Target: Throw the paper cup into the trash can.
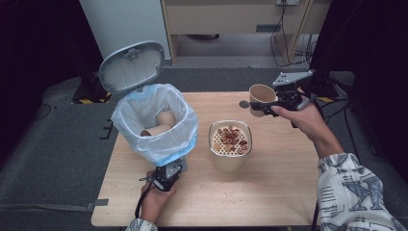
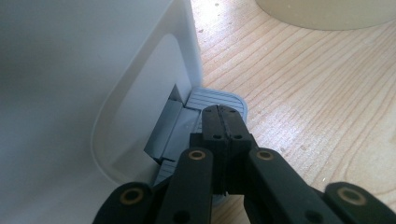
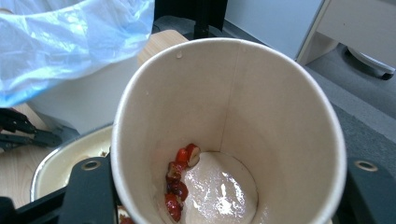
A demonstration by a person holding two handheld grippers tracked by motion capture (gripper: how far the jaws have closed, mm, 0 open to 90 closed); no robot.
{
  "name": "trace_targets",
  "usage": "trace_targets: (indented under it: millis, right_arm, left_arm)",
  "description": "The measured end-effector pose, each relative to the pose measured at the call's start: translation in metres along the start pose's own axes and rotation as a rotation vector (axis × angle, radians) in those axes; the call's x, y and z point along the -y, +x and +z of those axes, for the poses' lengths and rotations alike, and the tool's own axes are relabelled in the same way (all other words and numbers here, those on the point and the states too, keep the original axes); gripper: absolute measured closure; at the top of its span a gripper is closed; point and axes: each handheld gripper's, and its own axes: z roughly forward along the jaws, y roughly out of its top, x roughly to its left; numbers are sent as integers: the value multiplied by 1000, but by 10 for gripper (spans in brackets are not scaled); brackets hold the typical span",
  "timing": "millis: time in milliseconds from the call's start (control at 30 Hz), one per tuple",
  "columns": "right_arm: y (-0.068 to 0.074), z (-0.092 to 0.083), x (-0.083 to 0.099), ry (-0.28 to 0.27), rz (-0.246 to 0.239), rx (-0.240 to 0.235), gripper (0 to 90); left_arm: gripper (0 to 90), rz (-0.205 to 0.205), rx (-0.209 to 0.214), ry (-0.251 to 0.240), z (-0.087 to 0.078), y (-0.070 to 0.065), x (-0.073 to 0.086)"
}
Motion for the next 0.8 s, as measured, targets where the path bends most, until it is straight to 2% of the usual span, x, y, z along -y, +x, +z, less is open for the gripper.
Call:
trace_targets:
  millis: [300, 333, 367, 800]
  right_arm:
    - [11, 10, -20, 4, 1, -11, 343]
    - [12, 11, -22, 5, 5, -14, 343]
    - [13, 12, -25, 5, 5, -16, 343]
    - [32, 32, -55, 13, 10, -42, 343]
  left_arm:
    - [892, -1, -1, 1, 0, 0, 0]
    - [892, 2, -6, 1, 0, 0, 0]
    - [892, 19, 7, 2, 0, 1, -1]
    - [892, 21, 7, 5, 0, 1, -1]
